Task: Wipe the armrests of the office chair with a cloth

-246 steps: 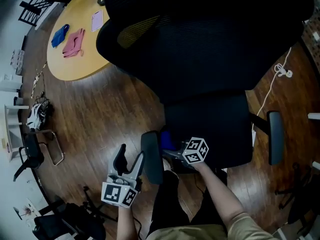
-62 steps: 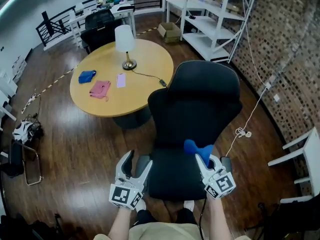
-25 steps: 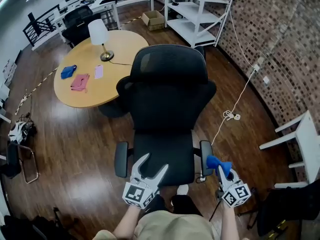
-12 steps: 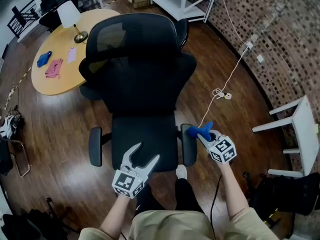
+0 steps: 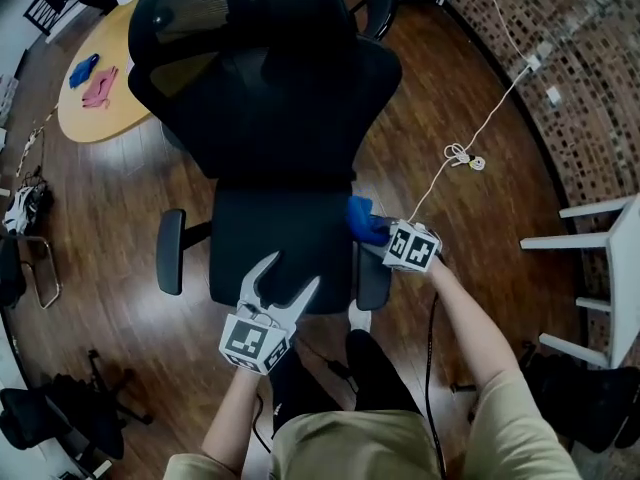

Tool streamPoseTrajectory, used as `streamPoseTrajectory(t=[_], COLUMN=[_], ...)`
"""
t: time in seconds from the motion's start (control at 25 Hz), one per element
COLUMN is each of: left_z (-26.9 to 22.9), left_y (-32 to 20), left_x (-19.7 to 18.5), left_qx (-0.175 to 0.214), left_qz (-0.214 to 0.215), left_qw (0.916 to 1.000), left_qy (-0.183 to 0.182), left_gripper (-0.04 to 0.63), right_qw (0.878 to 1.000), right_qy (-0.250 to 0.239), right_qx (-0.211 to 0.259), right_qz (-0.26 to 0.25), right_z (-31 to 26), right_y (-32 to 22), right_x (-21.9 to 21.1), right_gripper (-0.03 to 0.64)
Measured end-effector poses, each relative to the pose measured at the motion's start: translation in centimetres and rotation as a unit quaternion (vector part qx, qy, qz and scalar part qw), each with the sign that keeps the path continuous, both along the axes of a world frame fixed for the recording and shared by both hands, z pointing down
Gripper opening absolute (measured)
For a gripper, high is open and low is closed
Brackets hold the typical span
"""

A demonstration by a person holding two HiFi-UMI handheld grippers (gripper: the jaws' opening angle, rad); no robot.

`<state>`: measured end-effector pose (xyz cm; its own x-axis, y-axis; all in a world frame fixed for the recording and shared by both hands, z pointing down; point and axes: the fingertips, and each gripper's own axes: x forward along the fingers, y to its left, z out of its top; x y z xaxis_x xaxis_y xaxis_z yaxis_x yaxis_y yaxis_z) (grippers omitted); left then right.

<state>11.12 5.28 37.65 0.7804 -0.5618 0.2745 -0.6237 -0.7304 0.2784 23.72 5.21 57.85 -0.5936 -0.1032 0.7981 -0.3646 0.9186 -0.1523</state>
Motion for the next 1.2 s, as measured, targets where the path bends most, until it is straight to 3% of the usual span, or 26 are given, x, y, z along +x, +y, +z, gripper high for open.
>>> streamPoseTrajectory(t=[0.28, 0.56, 0.68, 0.8, 0.96, 1.04, 1.2], left_z=[0.2, -0.4, -0.4, -0.7, -0.7, -0.4, 0.4], left_y=[0.6, 1.3, 1.7, 1.7, 1.7, 1.9, 2.2], left_x=[-0.5, -0.2, -0.1, -0.3, -0.1, 0.0, 0.1], left_qx=[-0.003, -0.005, -0.002, -0.001, -0.001, -0.001, -0.007], left_qz=[-0.012, -0.015, -0.015, -0.018, -0.02, -0.019, -0.022], left_qw=[0.9999, 0.9999, 0.9999, 0.9998, 0.9998, 0.9998, 0.9997], left_qy=[0.004, 0.003, 0.005, 0.003, -0.002, -0.003, -0.006], left_gripper=[0.282, 0.282, 0.282, 0.282, 0.282, 0.282, 0.282], right_qw=[0.991, 0.978, 0.988, 0.999, 0.995, 0.995, 0.997], right_qy=[-0.042, -0.03, -0.045, -0.039, 0.008, 0.03, 0.064], right_qx=[-0.074, -0.129, -0.082, 0.003, 0.078, 0.076, 0.052], right_qz=[-0.105, -0.16, -0.121, -0.032, 0.062, 0.061, -0.007], right_z=[0.1, 0.3, -2.6, -5.8, -6.2, -4.3, 0.2], right_y=[14.1, 20.5, 15.9, 7.1, -2.7, -4.6, -2.2], right_x=[-3.3, -3.3, -1.6, 1.4, 5.5, 5.7, 3.6], right_gripper=[0.02, 0.02, 0.02, 0.02, 0.02, 0.02, 0.02])
